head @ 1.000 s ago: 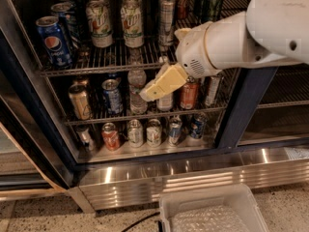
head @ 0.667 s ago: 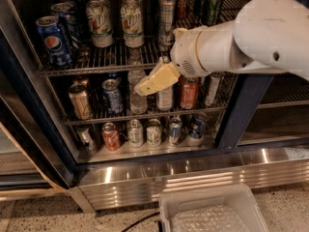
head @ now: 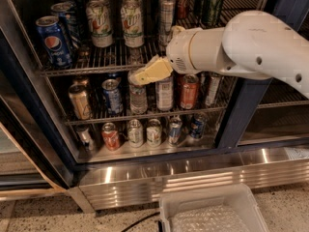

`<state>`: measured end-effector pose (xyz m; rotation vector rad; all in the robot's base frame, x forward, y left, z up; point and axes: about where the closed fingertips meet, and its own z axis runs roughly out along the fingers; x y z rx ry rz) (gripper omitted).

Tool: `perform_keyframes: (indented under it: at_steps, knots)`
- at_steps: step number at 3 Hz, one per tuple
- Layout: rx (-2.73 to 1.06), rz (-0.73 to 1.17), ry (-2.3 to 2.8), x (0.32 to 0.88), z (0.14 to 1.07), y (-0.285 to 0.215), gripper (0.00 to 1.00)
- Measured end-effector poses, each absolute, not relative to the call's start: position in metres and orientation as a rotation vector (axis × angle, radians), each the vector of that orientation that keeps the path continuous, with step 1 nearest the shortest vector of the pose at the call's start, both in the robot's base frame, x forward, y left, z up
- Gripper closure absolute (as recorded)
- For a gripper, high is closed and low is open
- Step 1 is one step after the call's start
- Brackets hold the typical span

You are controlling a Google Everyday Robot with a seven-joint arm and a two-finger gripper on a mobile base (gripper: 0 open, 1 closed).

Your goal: Pick 7up can from top shelf of fridge

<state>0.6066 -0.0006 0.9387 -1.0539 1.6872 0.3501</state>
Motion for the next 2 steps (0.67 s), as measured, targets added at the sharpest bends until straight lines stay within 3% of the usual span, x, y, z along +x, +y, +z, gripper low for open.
perform_keyframes:
  at_steps: [2]
  knots:
    - [-1.037, 0.352, 1.676, 0.6085, 0.9409, 0.0085, 0.0]
